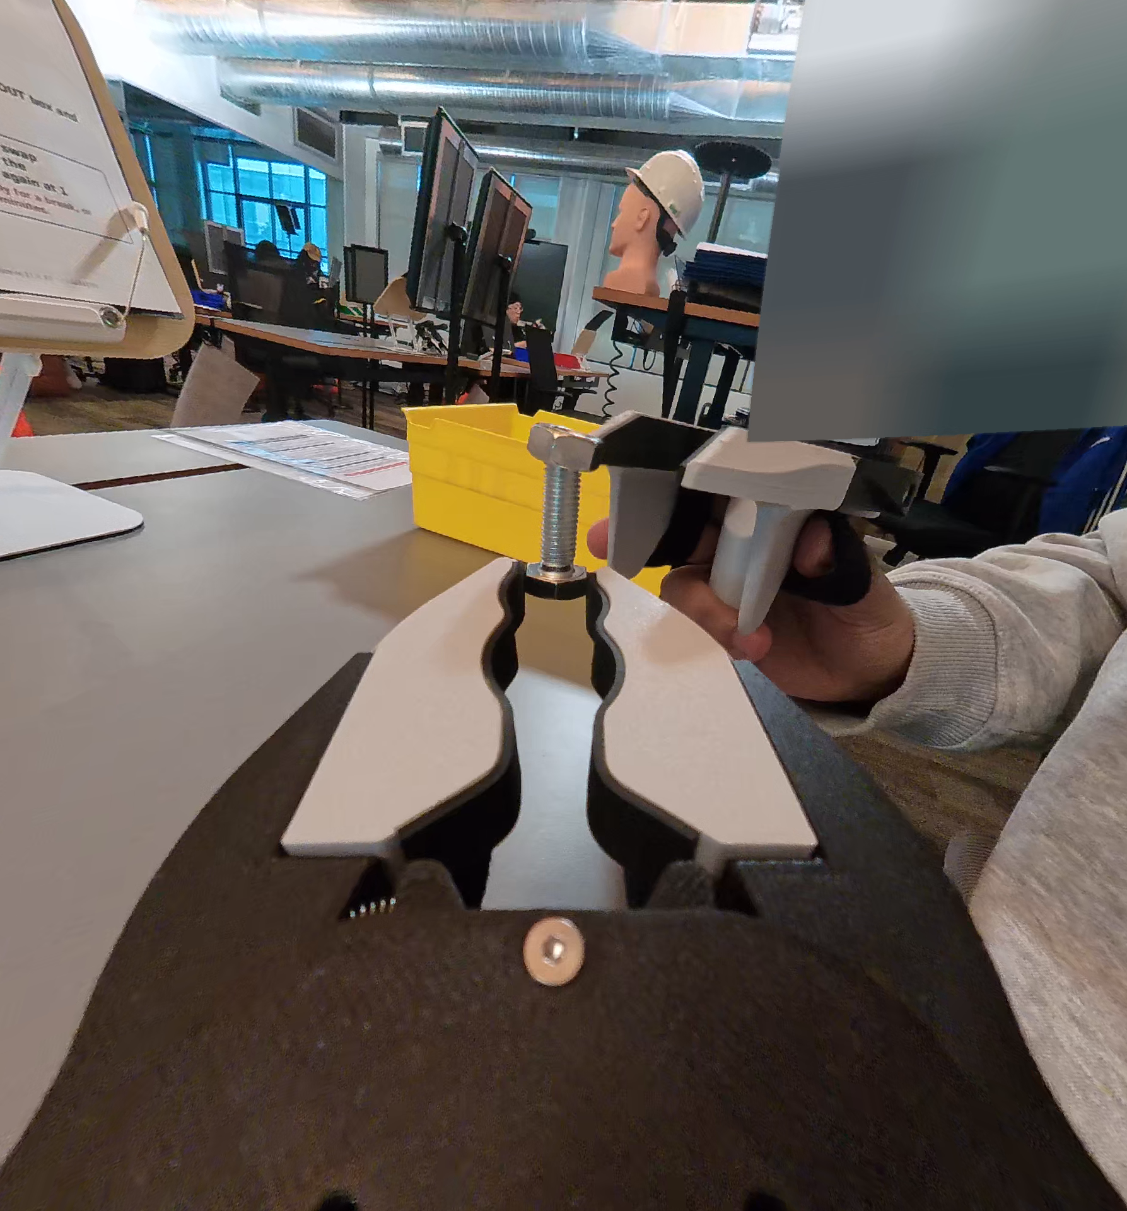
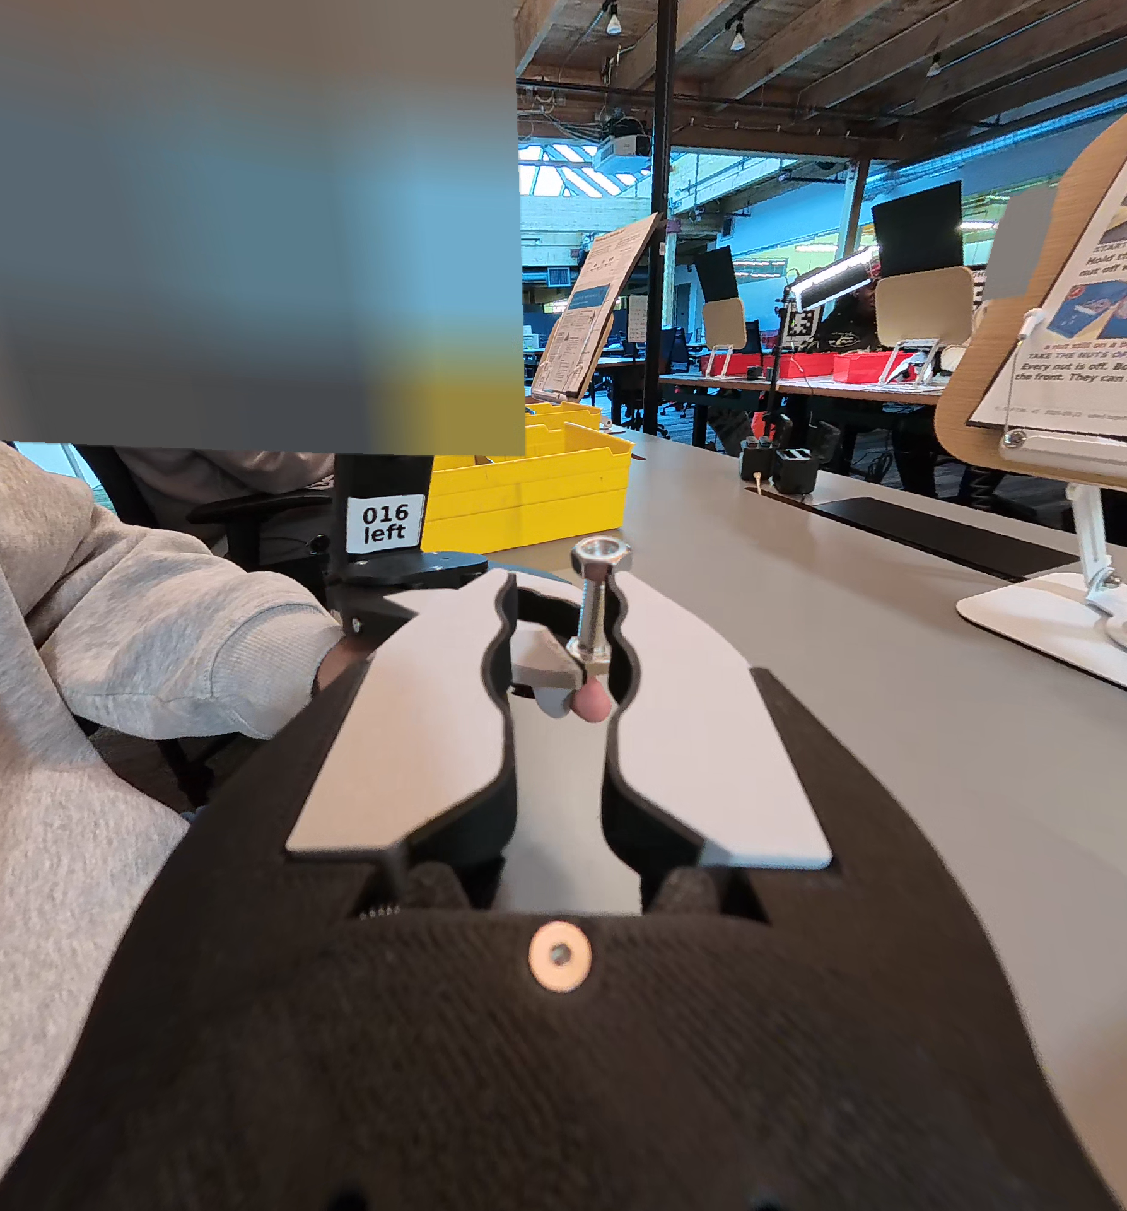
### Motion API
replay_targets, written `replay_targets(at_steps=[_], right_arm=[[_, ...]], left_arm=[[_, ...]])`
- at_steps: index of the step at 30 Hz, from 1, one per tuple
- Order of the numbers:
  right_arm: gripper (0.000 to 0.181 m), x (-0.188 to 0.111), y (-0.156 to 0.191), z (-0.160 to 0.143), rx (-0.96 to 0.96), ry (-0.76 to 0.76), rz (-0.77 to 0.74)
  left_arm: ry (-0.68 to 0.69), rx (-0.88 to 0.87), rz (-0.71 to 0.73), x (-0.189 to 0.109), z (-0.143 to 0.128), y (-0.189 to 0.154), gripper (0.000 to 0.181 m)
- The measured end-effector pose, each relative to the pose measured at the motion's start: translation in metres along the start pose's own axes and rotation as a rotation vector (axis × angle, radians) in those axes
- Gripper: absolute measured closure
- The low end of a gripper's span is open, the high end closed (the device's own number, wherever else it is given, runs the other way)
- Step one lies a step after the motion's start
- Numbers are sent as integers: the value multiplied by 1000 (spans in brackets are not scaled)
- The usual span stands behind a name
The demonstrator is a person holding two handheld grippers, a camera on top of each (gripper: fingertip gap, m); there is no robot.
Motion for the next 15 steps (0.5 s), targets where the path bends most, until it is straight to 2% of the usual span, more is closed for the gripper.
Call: replay_targets(at_steps=[15], right_arm=[[154,0,0,0,-33,-12,-17]], left_arm=[[11,67,-57,3,2,-10,162]])
Point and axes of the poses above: each gripper's, where its closed fingertips meet, x out along the fingers, z out of its top, y = z × x across the jaws, the point moved 8 cm from there along -x, back along the fingers, and after that the axes turned 15 degrees about x, right-handed, at the moved point
